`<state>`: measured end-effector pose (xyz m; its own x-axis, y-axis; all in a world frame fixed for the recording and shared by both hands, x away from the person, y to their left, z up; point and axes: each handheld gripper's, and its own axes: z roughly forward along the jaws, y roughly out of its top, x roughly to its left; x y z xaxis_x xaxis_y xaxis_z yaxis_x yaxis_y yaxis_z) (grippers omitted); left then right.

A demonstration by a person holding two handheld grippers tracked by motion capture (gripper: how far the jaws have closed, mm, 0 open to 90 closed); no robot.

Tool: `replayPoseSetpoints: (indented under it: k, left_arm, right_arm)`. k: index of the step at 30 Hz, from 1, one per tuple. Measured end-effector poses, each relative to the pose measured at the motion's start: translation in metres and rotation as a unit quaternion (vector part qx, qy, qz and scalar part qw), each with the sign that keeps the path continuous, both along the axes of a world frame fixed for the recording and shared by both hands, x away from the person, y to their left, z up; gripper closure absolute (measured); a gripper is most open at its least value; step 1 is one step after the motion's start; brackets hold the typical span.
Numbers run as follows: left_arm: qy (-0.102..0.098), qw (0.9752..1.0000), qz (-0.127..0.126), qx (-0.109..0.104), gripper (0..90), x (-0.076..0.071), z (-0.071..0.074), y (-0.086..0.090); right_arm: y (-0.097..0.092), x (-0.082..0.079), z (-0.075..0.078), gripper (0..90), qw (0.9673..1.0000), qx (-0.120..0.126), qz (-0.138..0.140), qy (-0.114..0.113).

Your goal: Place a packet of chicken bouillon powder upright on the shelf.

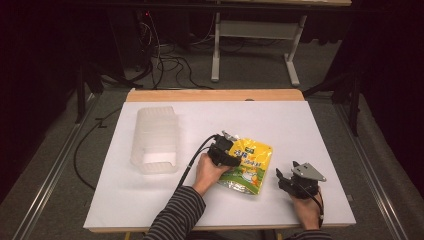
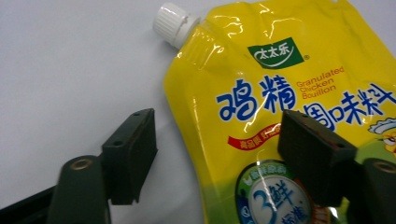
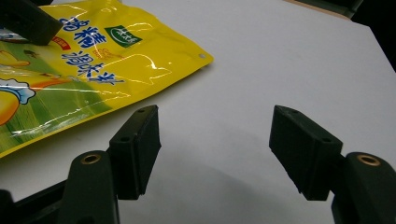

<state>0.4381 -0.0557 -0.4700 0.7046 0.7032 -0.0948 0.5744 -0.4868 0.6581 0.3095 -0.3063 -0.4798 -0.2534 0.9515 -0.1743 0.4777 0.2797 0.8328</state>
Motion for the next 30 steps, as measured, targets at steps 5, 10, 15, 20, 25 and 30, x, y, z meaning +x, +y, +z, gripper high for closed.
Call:
replayPoseSetpoints:
  k: [5,10,15,20,25,30]
  left_arm:
    - [-0.006,1.0000,-0.003,-0.005,45.0,-0.0047,-0.0007,-0.0035]
    - [-0.008,0.9999,-0.003,0.006,54.5,-0.0061,0.0012,-0.0061]
    - [-0.002,1.0000,-0.007,0.001,66.4,-0.0080,0.0018,-0.0074]
    - [-0.005,0.9998,-0.021,-0.001,81.1,-0.0086,0.0018,-0.0069]
    - [0.005,0.9994,-0.033,-0.007,86.3,-0.0076,0.0035,-0.0039]
    - [0.007,0.9987,-0.044,-0.024,87.4,-0.0062,0.0081,0.0014]
  right_arm:
    - [-0.0011,-0.0010,0.0003,34.0,1.0000,0.006,-0.001,-0.005]
    - [0.0001,-0.0009,-0.0001,33.9,1.0000,0.000,0.005,-0.007]
    - [-0.0011,-0.0019,0.0004,33.3,0.9999,0.004,0.000,-0.010]
    - [0.0002,-0.0020,0.0002,33.0,0.9999,-0.002,0.004,-0.009]
    - [-0.0010,-0.0020,0.0003,33.1,0.9999,0.002,0.003,-0.012]
    - [0.0006,-0.0020,0.0001,33.1,0.9999,-0.002,0.007,-0.010]
